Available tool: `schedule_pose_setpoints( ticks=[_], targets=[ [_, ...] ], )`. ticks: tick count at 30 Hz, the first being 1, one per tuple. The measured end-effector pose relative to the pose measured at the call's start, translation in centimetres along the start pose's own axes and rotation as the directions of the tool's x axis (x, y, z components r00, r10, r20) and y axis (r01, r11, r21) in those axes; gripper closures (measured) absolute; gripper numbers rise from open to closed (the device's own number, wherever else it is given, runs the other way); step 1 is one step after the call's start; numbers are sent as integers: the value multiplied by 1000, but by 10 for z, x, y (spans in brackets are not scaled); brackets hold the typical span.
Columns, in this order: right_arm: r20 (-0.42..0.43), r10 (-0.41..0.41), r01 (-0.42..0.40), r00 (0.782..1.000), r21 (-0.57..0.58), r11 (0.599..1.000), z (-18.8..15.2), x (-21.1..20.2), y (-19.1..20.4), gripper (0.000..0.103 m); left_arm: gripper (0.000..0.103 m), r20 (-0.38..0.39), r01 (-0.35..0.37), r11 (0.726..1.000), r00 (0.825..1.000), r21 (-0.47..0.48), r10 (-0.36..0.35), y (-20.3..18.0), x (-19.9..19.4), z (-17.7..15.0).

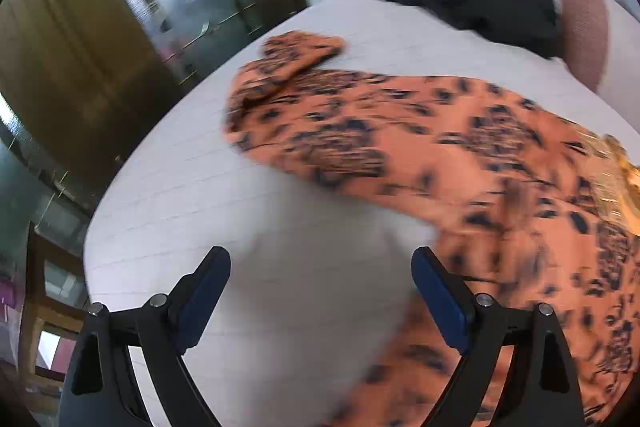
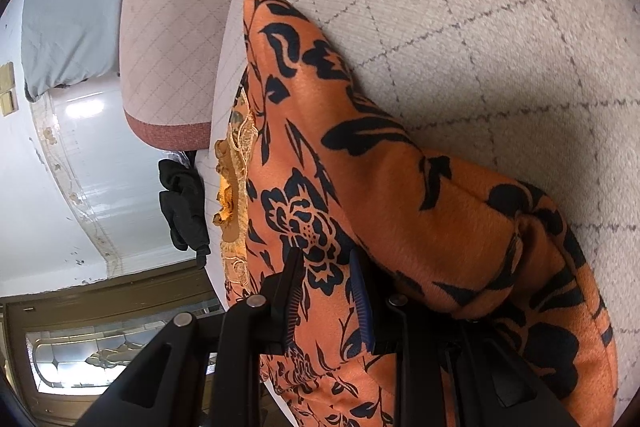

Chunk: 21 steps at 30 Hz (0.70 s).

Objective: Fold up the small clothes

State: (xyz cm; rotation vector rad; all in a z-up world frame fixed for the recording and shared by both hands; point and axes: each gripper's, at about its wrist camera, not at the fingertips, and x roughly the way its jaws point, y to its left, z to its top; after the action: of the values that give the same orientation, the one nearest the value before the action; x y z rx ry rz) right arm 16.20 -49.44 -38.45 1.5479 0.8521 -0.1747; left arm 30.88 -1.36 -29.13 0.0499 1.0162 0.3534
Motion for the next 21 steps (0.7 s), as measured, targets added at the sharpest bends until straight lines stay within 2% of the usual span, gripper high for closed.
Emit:
schedule_pose_setpoints(
  ticks=[3,5,9,11,14,17,21],
  targets=[
    [-1,3,-3,1000,0,1000,-1,0,0,75,11,-36,-16,997,999,-76,13,47,23,10],
    [0,2,-2,1000,0,1000,0,0,0,75,11,-68,-19,985,998,-170,8,83,37,23],
    [7,-7,7,1000,-7,1000,-1,1,2,75,11,-67,-68,953,996,-296,50,136,55,52],
    [11,-12,12,1000,-13,1000,-2,1,3,75,11,-43,-74,949,997,-306,64,145,56,67],
    [21,-19,20,1000,-16,1000,-4,2,5,75,11,1,-98,962,995,-254,102,136,56,89],
    [52,-30,31,998,-21,999,-9,2,9,75,11,14,-123,982,992,-143,126,109,68,106],
    [138,-78,92,987,-102,991,-21,-1,25,74,11,23,-219,976,975,-12,220,76,91,114]
  ],
)
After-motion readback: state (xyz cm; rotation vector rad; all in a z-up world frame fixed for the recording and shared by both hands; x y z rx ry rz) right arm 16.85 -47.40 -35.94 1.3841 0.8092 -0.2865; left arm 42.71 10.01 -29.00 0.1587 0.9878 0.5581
